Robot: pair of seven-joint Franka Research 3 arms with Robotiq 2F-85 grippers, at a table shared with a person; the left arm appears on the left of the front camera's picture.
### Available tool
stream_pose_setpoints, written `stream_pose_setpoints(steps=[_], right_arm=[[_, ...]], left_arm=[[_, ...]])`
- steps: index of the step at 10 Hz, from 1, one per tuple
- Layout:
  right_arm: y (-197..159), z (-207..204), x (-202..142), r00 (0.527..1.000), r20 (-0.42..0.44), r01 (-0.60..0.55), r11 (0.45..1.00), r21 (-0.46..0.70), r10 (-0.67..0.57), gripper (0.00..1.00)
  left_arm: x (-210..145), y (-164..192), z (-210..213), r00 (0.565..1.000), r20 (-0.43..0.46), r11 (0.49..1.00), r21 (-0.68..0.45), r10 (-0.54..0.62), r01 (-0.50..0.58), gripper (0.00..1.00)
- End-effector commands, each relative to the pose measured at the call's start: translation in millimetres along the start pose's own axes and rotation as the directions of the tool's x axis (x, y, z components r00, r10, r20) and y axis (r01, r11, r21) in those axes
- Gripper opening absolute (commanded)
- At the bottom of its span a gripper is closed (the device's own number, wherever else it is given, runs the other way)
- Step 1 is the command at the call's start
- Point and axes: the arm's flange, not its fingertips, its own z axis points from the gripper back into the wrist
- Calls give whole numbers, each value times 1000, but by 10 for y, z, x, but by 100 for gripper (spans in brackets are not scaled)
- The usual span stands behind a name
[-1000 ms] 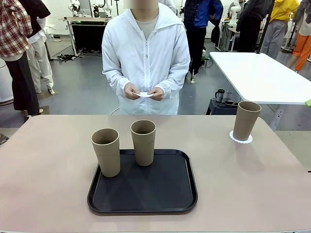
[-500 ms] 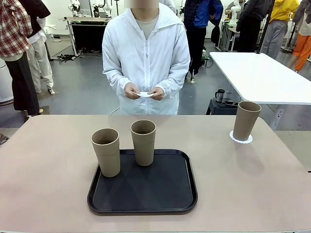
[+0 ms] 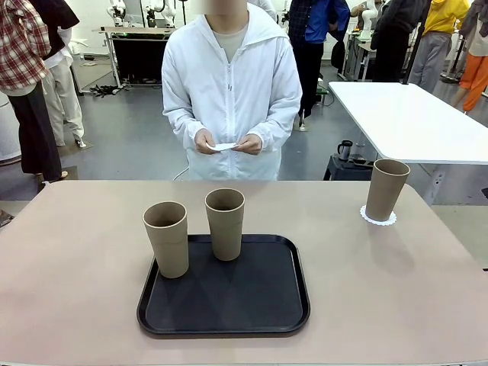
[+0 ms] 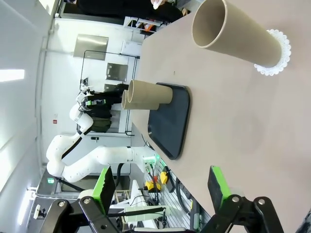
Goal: Place coasters on the table and set cups on them.
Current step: Take one Reusable plastic cup from the Flat Tray and place it on a coaster set by the human.
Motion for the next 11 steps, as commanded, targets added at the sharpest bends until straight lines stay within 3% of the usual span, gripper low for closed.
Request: stream_pose_setpoints(steps=[1, 3, 4, 11], right_arm=[[-15, 55, 18, 999, -46, -18, 1000, 4, 18, 100], [11, 25, 58, 997, -71, -34, 999, 1, 34, 100], [16, -6, 8, 1000, -20, -2, 1000, 4, 2, 100], [16, -6, 8, 1000, -20, -2, 1000, 4, 2, 100]], left_arm=[[-5, -2, 9, 1000, 8, 1000, -16, -11, 11, 100], [-5, -2, 9, 1000, 8, 1000, -16, -11, 11, 100], [-5, -2, 9, 1000, 8, 1000, -16, -11, 11, 100], [-5, -2, 9, 1000, 8, 1000, -16, -11, 11, 100]])
